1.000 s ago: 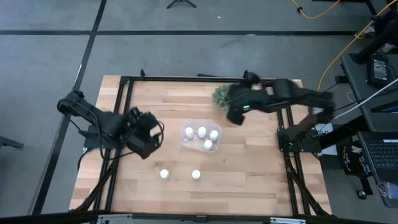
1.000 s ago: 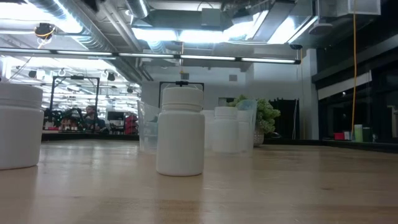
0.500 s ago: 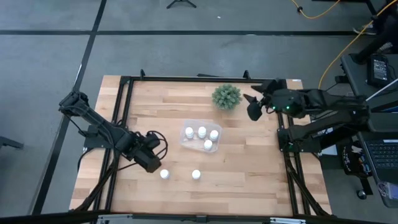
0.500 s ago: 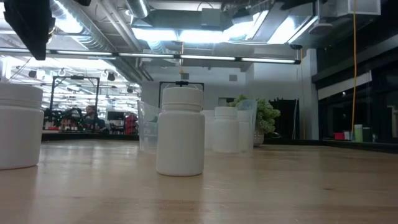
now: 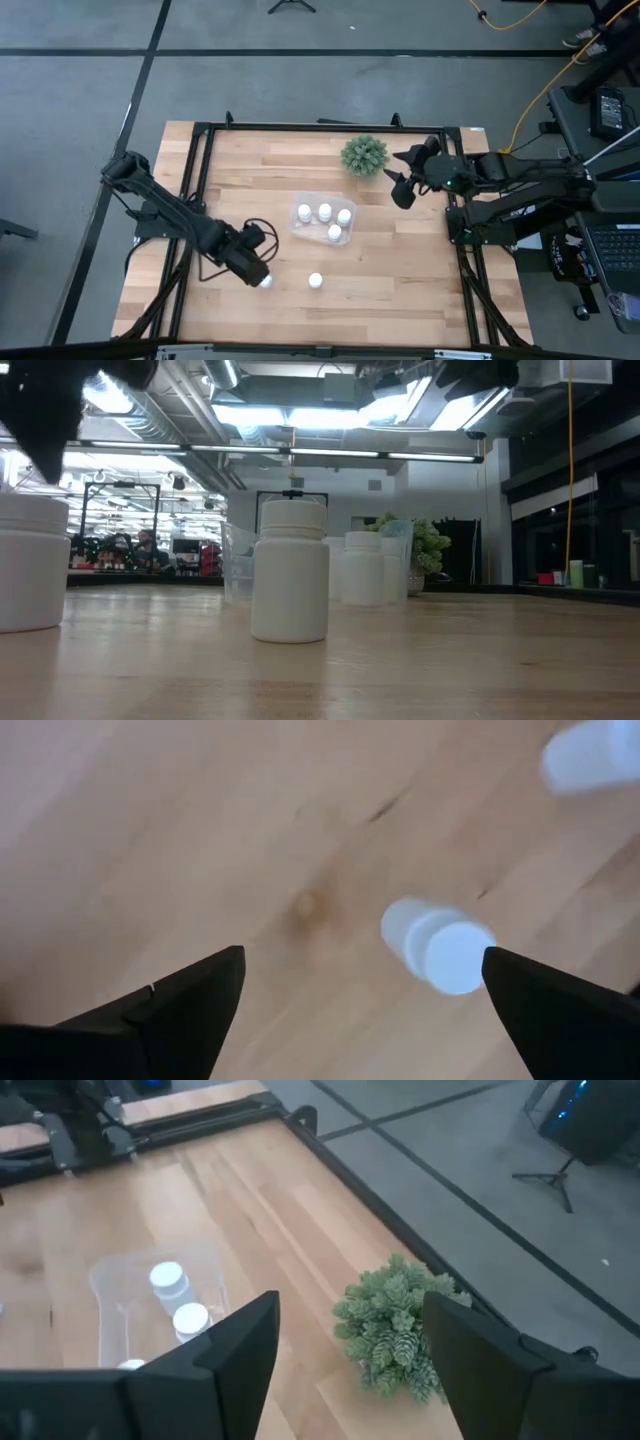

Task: Pick and place pill bottles into a basket
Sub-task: Put the left white pill bottle into the transparent bin

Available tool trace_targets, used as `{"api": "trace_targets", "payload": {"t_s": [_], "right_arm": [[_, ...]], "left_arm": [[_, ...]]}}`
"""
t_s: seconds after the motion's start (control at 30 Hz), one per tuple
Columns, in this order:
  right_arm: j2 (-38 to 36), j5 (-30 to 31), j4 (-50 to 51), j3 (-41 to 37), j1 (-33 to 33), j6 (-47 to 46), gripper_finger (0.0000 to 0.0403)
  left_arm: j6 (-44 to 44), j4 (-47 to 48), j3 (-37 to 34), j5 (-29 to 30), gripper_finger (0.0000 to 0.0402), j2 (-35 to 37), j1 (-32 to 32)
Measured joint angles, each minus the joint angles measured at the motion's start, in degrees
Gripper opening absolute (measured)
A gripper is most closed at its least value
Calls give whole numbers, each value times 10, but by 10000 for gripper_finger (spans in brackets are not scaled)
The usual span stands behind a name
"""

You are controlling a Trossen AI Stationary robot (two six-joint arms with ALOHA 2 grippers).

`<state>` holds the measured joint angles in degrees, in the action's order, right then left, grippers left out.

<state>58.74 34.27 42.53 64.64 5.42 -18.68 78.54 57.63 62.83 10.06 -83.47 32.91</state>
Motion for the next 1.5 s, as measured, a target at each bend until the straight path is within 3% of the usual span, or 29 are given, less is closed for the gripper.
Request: {"api": "trace_targets", "payload": {"t_s": [0.13,0.23,0.4,0.67,1.2,1.5], "right_arm": [[0,0,-1,0,0,28,246],[-1,0,-1,0,0,44,246],[0,-15,-1,0,0,66,246],[0,-46,-1,0,0,74,246],[0,-60,-1,0,0,72,246],[0,-60,-1,0,0,74,246]], "left_arm": [[-7,-30,0,-49,400,-55,0],[-21,-105,0,-86,398,-86,0],[-26,-209,21,-87,400,-116,1],[-11,-217,27,-77,399,-158,2],[-28,-219,76,-82,398,-159,0],[-40,-221,86,-116,400,-159,0]]}}
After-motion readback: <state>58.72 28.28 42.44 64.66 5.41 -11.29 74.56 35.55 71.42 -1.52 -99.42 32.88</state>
